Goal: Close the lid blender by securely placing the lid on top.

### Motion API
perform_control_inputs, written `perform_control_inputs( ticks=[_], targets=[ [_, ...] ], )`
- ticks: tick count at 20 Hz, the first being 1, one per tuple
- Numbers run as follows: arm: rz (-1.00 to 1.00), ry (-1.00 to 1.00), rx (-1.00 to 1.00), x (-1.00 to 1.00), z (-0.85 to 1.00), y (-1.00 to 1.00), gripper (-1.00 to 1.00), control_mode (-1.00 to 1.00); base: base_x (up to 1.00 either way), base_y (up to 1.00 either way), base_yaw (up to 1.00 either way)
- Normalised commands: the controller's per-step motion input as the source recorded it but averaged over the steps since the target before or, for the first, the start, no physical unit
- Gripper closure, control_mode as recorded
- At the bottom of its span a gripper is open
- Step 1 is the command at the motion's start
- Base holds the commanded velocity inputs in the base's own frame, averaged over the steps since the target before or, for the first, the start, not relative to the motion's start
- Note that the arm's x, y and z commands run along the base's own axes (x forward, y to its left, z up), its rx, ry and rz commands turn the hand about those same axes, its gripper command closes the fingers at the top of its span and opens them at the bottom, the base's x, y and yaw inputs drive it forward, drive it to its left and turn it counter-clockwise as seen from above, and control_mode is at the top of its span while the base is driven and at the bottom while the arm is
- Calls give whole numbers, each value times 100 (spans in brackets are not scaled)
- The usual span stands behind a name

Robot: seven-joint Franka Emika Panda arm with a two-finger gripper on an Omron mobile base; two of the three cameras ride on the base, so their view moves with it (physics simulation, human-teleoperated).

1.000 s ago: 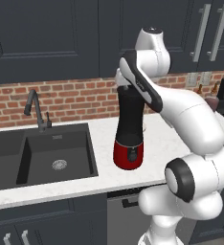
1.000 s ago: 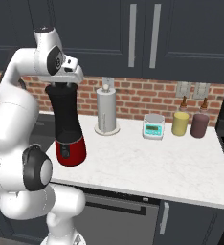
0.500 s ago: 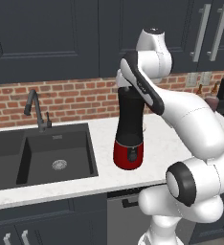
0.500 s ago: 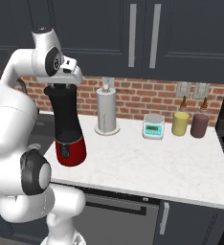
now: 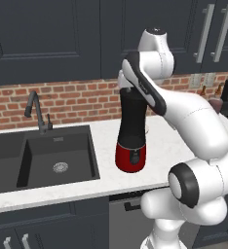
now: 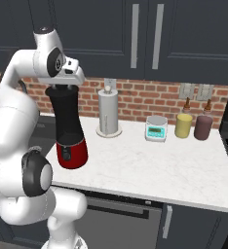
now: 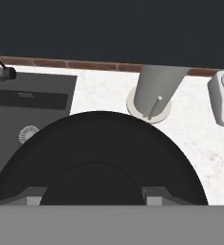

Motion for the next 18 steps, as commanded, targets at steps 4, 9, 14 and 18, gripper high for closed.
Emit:
perform_control_inputs(
  ticks=[4,9,14,18],
  targets=[
    [0,0,0,12,0,0,100,-100,0,0,0],
    [0,0,0,3,0,0,100,-100,0,0,0],
    [0,0,0,0,0,0,-100,-100,0,0,0],
    [0,0,0,0,0,0,-100,-100,0,0,0]
  ],
)
